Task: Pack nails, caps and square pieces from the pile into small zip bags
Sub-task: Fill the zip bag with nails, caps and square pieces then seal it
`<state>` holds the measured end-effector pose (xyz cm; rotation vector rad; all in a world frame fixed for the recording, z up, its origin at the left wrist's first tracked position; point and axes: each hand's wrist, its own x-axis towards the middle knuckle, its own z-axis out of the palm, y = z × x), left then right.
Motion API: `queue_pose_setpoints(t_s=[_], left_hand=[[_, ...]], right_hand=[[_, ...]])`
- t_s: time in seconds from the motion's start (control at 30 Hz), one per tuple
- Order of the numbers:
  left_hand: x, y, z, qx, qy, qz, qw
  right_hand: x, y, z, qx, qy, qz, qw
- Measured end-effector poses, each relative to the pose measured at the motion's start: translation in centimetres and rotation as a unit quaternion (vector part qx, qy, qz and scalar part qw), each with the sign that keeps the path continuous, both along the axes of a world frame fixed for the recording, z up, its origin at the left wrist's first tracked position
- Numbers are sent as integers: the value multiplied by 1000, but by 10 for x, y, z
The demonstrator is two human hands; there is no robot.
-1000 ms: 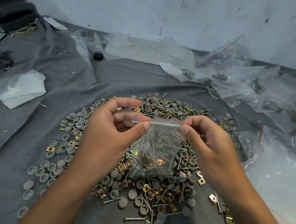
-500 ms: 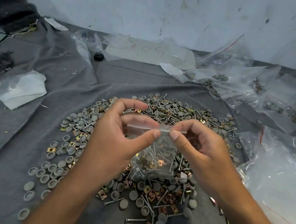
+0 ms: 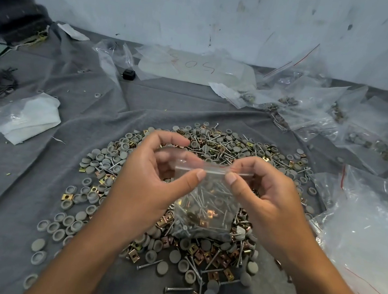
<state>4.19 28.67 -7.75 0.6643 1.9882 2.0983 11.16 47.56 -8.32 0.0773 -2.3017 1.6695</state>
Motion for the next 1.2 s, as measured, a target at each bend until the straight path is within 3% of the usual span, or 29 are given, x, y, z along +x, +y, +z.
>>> queue_pose_setpoints(t_s=[0.37, 0.7, 1.2], left_hand=[[-4, -3, 1, 0, 8, 19, 1000], [-10, -8, -1, -17, -21, 35, 999], [-3, -3, 1, -6, 12, 26, 1000]], right_hand=[[-2, 2, 1, -62, 6, 0, 998], [-1, 6, -1, -64, 17, -44, 997], [0, 2, 3, -96, 2, -8, 995]])
